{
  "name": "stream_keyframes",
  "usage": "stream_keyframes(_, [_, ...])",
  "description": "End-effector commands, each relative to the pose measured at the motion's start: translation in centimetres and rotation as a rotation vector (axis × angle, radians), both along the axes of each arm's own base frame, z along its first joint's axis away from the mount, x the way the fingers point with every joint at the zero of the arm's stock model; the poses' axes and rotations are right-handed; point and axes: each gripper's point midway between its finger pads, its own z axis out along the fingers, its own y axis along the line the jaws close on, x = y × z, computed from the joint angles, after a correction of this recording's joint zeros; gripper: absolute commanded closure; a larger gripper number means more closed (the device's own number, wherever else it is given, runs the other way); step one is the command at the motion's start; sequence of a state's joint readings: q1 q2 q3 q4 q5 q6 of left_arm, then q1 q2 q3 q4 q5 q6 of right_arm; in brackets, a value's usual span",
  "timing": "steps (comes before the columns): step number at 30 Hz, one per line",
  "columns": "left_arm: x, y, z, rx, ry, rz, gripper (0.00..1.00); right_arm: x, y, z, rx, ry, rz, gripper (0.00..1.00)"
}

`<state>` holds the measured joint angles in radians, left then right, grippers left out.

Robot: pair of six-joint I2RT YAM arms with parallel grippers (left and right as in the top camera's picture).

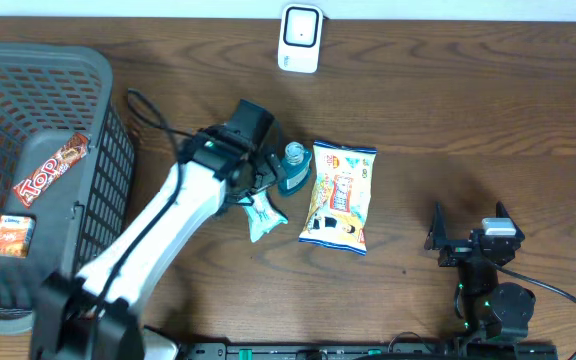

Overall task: Scan the item barcode
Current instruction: 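Carry the green wipes pack near the scanner and drop it left of bottle, then reach the left gripper into the basket and grasp the orange Kleenex pack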

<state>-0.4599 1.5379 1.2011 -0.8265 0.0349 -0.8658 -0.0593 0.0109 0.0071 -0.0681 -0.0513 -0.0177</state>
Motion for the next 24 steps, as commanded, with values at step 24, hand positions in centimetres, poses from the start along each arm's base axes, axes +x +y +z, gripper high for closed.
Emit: stream_keyframes(24, [-7.8,34.9,19.0,0.417,-0.374,1.049,0.02,0.0,0.1,0.0,0.01,0.0,0.003,0.01])
